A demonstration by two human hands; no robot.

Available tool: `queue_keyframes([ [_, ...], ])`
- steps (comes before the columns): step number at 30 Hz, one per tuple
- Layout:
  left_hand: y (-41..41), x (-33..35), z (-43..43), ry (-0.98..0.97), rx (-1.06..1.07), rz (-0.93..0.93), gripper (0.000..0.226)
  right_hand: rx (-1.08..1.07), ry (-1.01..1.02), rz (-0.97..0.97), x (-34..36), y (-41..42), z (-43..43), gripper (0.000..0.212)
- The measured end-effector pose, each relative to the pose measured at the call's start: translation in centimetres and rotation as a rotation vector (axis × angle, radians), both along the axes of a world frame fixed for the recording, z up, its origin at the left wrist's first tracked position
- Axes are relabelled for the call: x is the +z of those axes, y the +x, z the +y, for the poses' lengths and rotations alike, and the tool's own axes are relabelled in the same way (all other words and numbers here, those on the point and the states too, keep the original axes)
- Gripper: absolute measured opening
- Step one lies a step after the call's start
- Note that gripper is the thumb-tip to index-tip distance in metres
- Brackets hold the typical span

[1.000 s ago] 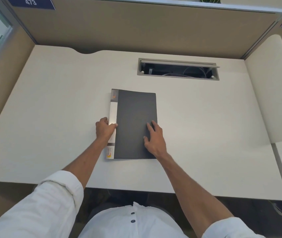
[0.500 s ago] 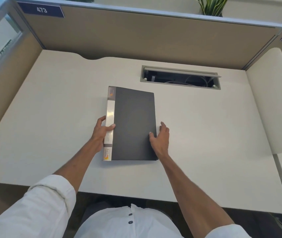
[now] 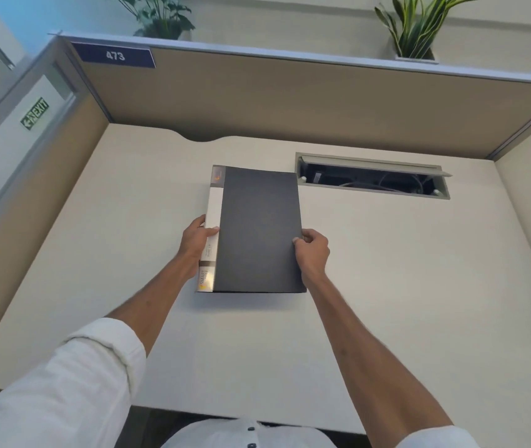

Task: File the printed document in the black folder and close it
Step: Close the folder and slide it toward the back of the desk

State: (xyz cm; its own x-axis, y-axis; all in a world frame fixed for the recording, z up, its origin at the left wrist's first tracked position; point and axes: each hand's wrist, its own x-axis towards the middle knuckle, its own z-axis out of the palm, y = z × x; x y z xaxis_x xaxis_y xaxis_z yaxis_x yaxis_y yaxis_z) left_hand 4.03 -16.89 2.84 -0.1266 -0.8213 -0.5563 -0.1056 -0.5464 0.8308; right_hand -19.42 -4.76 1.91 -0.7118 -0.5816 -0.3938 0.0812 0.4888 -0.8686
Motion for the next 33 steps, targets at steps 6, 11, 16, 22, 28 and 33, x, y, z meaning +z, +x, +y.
queue_keyframes([
  [6,-0.7,-0.9,-6.4,-0.123,-0.103,-0.099,0.043,-0.060,0.012,0.023,-0.3,0.1,-6.3,0.025],
  [11,-2.3,-2.8,-10.6,-0.173,-0.119,-0.202,0.061,-0.084,0.016,0.071,-0.6,-1.0,-10.5,0.022],
  [16,-3.7,-4.5,-14.7,-0.223,-0.193,-0.281,0.064,-0.120,0.060,0.086,-1.7,-2.3,-13.7,0.030],
  [22,-5.2,-7.1,-18.4,-0.255,-0.277,-0.412,0.062,-0.149,0.064,0.074,-3.6,-3.3,-16.9,0.036],
  [28,-6.4,-10.1,-20.4,-0.345,-0.300,-0.533,0.032,-0.113,0.114,0.147,-5.1,-4.7,-18.7,0.036],
  [33,-7.1,-10.0,-20.7,-0.405,-0.324,-0.597,0.036,-0.068,0.187,0.261,-5.6,-4.9,-19.3,0.031],
])
